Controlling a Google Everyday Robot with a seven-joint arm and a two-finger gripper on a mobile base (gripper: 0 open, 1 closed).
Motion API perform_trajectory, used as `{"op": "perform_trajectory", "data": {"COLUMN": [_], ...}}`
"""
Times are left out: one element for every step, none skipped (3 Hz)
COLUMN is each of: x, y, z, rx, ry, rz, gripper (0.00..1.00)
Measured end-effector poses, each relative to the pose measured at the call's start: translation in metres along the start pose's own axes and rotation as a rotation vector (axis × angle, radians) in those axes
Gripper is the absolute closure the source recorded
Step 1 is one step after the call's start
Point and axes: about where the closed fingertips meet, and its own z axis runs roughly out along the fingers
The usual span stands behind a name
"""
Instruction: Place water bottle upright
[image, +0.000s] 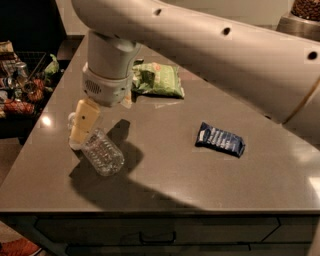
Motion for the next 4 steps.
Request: {"op": "perform_trajectory", "data": {"x": [-0.017, -0.023, -0.028, -0.031], "y": [0.013, 0.02, 0.024, 0.03], "z": [0.014, 0.025, 0.035, 0.04], "rx": [-0.004, 0.0, 0.007, 0.037], "ry": [0.018, 0.026, 0.032, 0.017], "rz": [-0.01, -0.009, -0.008, -0.056], "gripper": [0.0, 0.0, 0.18, 0.41]}}
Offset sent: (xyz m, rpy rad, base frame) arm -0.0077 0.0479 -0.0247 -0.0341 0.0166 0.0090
